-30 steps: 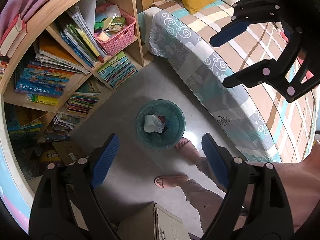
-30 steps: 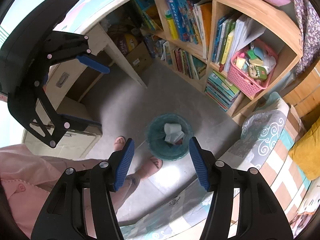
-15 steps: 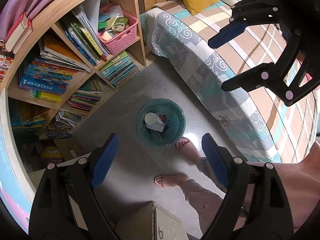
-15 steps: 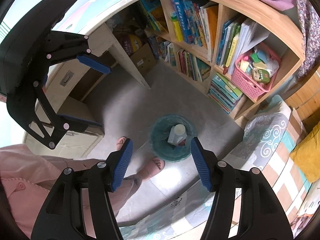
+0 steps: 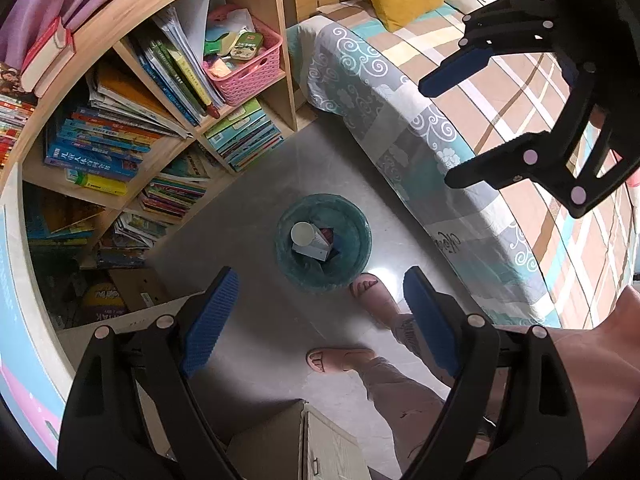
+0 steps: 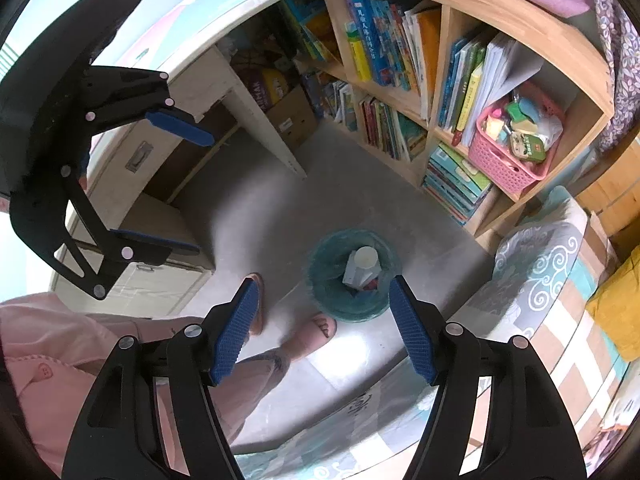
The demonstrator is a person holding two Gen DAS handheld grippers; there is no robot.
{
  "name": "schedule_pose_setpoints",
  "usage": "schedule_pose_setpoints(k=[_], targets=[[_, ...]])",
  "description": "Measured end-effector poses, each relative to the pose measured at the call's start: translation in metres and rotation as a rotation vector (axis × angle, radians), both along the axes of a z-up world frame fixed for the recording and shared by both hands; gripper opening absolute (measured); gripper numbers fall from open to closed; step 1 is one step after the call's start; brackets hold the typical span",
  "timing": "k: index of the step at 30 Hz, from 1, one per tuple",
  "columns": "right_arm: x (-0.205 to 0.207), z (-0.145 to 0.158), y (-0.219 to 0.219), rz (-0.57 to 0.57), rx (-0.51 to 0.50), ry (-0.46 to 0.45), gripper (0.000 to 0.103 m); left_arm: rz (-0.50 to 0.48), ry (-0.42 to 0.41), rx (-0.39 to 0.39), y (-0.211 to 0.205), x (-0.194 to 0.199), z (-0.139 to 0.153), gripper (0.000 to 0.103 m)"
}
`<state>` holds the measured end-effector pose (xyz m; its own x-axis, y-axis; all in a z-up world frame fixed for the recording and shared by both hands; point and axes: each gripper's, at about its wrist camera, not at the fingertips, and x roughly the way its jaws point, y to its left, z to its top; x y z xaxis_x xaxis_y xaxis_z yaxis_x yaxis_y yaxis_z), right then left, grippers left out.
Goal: Collect trash
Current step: 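Move both open tools back over the mat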
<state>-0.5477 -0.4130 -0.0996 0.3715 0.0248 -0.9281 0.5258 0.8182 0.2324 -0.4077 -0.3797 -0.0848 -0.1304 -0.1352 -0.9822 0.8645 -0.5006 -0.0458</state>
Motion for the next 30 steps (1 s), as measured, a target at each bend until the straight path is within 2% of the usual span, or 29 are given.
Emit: schedule_pose_setpoints(k=[6, 12, 19, 22, 30], targets=[[0.009, 0.007, 0.003, 0.034, -0.012, -0.007, 0.069, 0.043, -0.007, -0.019, 0.012, 0.016, 0.012, 0.082], [0.033, 0.019, 0.006, 0.098, -0.033, -0.022, 0.073, 0.147, -0.018, -0.054, 0.034, 0.053, 0.032, 0.086], [0.102, 0.046, 0.018, 0.254, -0.084, -0.054, 0.074, 0.323, -0.069, -0.088, 0.078, 0.119, 0.05, 0.089], [0.133, 0.056, 0.028, 0.322, -0.11, -0.068, 0.082, 0.41, -0.093, -0.1, 0.103, 0.152, 0.057, 0.091], [0.223, 0.079, 0.069, 0.519, -0.155, -0.091, 0.082, 0.644, -0.138, -0.113, 0.171, 0.234, 0.067, 0.094]])
